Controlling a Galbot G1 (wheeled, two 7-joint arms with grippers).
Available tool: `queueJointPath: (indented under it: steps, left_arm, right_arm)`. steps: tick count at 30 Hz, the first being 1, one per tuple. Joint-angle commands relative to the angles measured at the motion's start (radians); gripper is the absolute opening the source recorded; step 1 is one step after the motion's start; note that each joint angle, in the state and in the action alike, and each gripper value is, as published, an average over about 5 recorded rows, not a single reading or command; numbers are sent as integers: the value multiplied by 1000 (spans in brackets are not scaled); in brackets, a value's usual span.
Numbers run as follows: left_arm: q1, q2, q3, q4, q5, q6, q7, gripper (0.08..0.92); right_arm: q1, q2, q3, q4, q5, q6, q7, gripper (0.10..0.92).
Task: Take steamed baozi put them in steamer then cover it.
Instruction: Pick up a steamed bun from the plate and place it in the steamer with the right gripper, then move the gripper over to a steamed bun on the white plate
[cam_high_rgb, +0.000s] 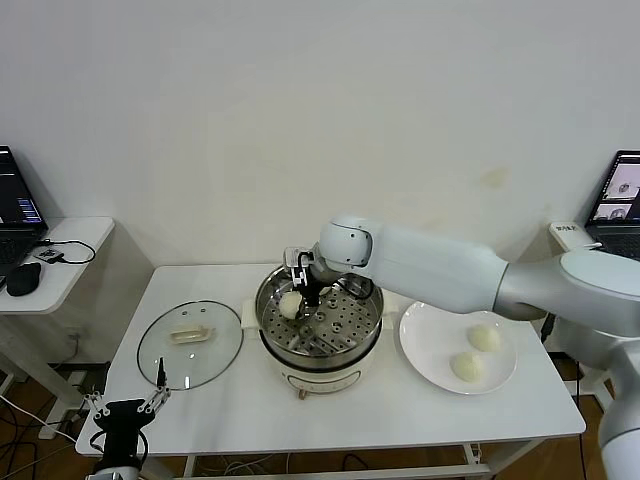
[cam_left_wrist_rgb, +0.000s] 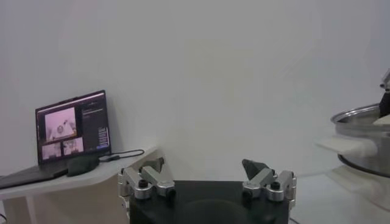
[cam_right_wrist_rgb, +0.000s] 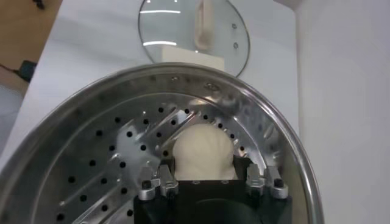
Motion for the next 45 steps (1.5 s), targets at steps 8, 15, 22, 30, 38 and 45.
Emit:
queueJointPath:
  steps: [8,15,22,30,38,45]
  left_arm:
    - [1,-3,0,-2,0,0,-1,823]
    - [2,-4,0,-8,-2,0,-1,823]
    - [0,-1,1,-6,-3,1,-1,823]
    - [-5,5,4,-4,-3,4,1,823]
    - [-9,2,17,-8,7,12,3,823]
    - [-9,4,19,-1,5,12,3,823]
  right_arm:
    - [17,-3,-3,17,2,0,-28,701]
    - [168,-118,-37,105,-37,48,-163,819]
    - [293,-342,-56,282,-67,120,-264,823]
    - [286,-619,-29,402,-160,188,-318,823]
    - [94,-806,112,426,-297,239,-349,823]
    - [-165,-880,294,409,-439,276,-344,823]
